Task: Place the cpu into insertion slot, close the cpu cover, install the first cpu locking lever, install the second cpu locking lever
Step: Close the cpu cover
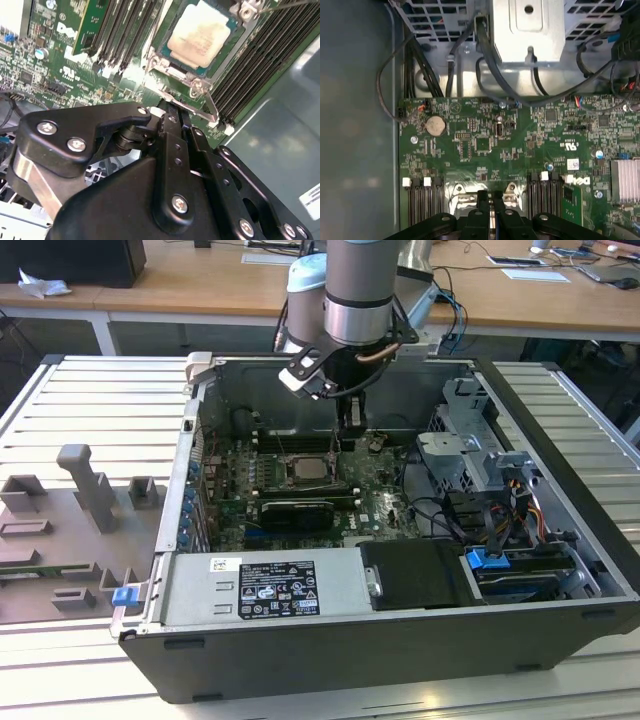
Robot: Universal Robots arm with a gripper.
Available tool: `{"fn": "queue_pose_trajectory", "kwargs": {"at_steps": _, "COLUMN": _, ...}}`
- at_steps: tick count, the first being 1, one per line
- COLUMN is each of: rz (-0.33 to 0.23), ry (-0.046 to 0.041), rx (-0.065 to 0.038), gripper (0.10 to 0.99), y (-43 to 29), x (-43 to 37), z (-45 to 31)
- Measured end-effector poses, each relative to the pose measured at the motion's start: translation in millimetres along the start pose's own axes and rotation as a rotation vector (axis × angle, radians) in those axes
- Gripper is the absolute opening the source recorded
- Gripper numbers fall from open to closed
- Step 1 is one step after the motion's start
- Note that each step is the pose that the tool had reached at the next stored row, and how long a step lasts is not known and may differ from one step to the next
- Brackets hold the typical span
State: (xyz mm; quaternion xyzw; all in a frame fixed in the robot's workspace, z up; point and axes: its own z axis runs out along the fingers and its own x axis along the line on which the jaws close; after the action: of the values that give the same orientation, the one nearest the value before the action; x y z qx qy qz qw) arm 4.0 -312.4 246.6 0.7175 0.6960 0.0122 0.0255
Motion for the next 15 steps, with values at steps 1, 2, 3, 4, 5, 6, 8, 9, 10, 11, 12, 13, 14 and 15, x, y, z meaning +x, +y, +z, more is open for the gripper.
{"fn": "queue_pose_trajectory", "kwargs": {"at_steps": 1, "rz": 0.000, "ry": -0.0001, "rx": 0.000, "gripper": 0.169, "y": -1.7, "x": -0.1, "z": 0.5}}
{"fn": "queue_pose_trajectory", "kwargs": {"at_steps": 2, "rz": 0.000, "ry": -0.0001, "rx": 0.000, "gripper": 0.169, "y": -3.4, "x": -0.1, "z": 1.4}}
{"fn": "queue_pose_trajectory", "kwargs": {"at_steps": 3, "rz": 0.000, "ry": -0.0001, "rx": 0.000, "gripper": 0.169, "y": -4.4, "x": -0.1, "z": 2.3}}
{"fn": "queue_pose_trajectory", "kwargs": {"at_steps": 4, "rz": 0.000, "ry": -0.0002, "rx": 0.000, "gripper": 0.169, "y": -6.1, "x": 0.0, "z": 4.3}}
{"fn": "queue_pose_trajectory", "kwargs": {"at_steps": 5, "rz": 0.000, "ry": -0.0002, "rx": 0.000, "gripper": 0.169, "y": -8.2, "x": 0.3, "z": 8.3}}
{"fn": "queue_pose_trajectory", "kwargs": {"at_steps": 6, "rz": 0.000, "ry": -0.0001, "rx": 0.000, "gripper": 0.169, "y": -9.5, "x": 0.5, "z": 10.3}}
{"fn": "queue_pose_trajectory", "kwargs": {"at_steps": 8, "rz": 0.000, "ry": -0.0001, "rx": 0.000, "gripper": 0.169, "y": -11.7, "x": 0.6, "z": 11.5}}
{"fn": "queue_pose_trajectory", "kwargs": {"at_steps": 9, "rz": 0.000, "ry": -0.0001, "rx": 0.000, "gripper": 0.169, "y": -14.9, "x": 0.5, "z": 11.6}}
{"fn": "queue_pose_trajectory", "kwargs": {"at_steps": 10, "rz": 0.000, "ry": -0.0002, "rx": 0.000, "gripper": 0.169, "y": -19.2, "x": 0.5, "z": 11.6}}
{"fn": "queue_pose_trajectory", "kwargs": {"at_steps": 11, "rz": 0.000, "ry": -0.0003, "rx": 0.000, "gripper": 0.169, "y": -23.3, "x": 0.6, "z": 11.7}}
{"fn": "queue_pose_trajectory", "kwargs": {"at_steps": 12, "rz": 0.000, "ry": -0.0001, "rx": 0.000, "gripper": 0.169, "y": -26.7, "x": 0.6, "z": 11.8}}
{"fn": "queue_pose_trajectory", "kwargs": {"at_steps": 13, "rz": 0.000, "ry": -0.0001, "rx": 0.000, "gripper": 0.169, "y": -30.5, "x": 0.5, "z": 11.6}}
{"fn": "queue_pose_trajectory", "kwargs": {"at_steps": 14, "rz": 0.000, "ry": 0.0000, "rx": 0.000, "gripper": 0.169, "y": -35.0, "x": 0.4, "z": 11.6}}
{"fn": "queue_pose_trajectory", "kwargs": {"at_steps": 15, "rz": 0.000, "ry": 0.0000, "rx": 0.000, "gripper": 0.169, "y": -38.0, "x": 0.3, "z": 11.5}}
